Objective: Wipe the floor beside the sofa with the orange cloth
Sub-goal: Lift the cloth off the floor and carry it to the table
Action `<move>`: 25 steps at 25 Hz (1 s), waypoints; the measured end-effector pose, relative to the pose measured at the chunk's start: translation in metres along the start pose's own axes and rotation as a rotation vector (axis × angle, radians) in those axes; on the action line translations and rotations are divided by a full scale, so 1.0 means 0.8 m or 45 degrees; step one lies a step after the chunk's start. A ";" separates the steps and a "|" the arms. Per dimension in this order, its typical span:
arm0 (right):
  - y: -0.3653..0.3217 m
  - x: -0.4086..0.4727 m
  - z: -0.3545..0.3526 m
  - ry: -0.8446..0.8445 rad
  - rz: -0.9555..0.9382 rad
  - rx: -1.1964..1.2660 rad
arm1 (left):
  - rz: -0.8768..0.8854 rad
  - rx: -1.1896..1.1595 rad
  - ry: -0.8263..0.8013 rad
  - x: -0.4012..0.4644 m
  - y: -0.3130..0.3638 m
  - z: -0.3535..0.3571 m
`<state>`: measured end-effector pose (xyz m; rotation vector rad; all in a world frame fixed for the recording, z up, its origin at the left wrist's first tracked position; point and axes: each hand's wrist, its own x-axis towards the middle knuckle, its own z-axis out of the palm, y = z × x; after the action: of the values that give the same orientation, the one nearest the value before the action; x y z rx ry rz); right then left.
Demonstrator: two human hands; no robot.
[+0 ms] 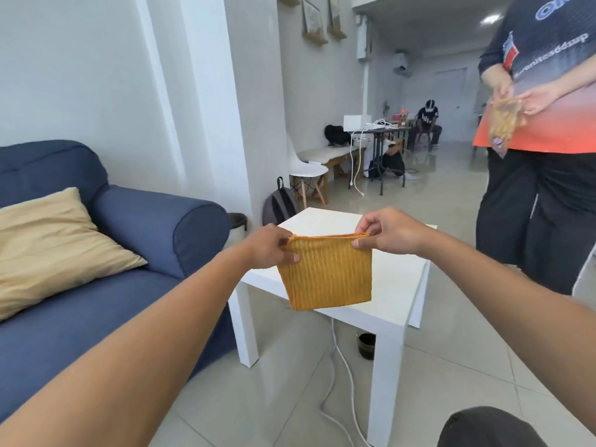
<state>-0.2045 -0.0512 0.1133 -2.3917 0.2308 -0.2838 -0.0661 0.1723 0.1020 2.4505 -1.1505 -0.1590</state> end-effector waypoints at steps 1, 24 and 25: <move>0.016 -0.002 -0.006 -0.024 0.034 -0.013 | 0.017 -0.022 -0.036 0.016 0.001 0.015; 0.276 0.109 0.049 0.395 0.449 -0.207 | -0.200 -0.132 -0.089 0.264 0.001 0.215; 0.275 0.104 0.053 0.416 0.405 -0.289 | -0.167 -0.076 -0.028 0.262 0.003 0.219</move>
<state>-0.1324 -0.2061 -0.0537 -2.4696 0.8243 -0.5195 0.0196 -0.0449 -0.0395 2.4770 -0.9801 -0.2562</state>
